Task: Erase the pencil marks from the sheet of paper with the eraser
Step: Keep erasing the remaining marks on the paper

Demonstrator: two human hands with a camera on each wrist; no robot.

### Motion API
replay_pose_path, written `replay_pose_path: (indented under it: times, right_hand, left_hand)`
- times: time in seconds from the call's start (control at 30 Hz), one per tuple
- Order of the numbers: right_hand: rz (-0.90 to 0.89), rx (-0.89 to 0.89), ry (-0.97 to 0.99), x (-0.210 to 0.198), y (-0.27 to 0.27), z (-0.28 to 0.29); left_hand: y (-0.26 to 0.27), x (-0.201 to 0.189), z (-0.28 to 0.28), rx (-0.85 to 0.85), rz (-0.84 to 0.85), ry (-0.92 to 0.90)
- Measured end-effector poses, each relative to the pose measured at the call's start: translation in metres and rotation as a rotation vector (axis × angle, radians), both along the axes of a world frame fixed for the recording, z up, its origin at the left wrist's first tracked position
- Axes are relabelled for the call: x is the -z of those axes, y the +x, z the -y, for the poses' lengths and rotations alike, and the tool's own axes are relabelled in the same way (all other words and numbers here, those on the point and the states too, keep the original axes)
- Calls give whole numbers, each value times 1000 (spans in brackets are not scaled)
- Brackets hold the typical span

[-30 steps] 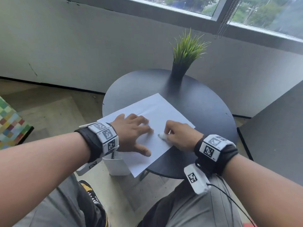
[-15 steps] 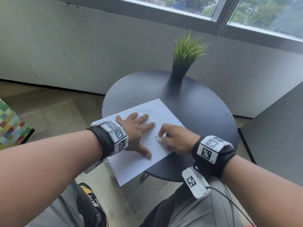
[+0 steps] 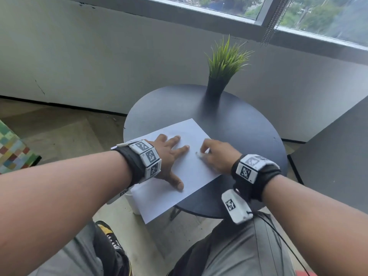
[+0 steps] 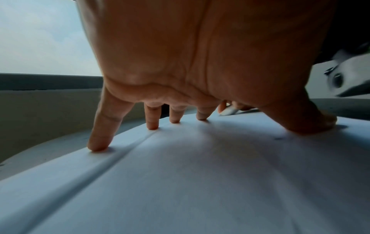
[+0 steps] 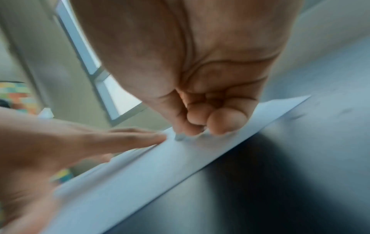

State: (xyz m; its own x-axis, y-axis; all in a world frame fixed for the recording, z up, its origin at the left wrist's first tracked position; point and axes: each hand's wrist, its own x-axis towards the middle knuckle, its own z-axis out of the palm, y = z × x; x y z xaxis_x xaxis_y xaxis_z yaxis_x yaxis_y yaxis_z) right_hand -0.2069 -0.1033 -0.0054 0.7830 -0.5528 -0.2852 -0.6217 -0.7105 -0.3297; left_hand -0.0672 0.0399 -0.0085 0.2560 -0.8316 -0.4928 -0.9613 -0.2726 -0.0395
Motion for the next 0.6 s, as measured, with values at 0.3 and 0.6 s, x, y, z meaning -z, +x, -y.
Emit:
replay_pose_path:
  times: [0.3,0.6]
  right_hand:
    - [-19,-27,-14,-2,11,4]
    - [-38,-132,7,-3,-20,-11]
  left_hand:
    - [-4,-10,8,-1,23,43]
    - [-2,-7,11,1,40,47]
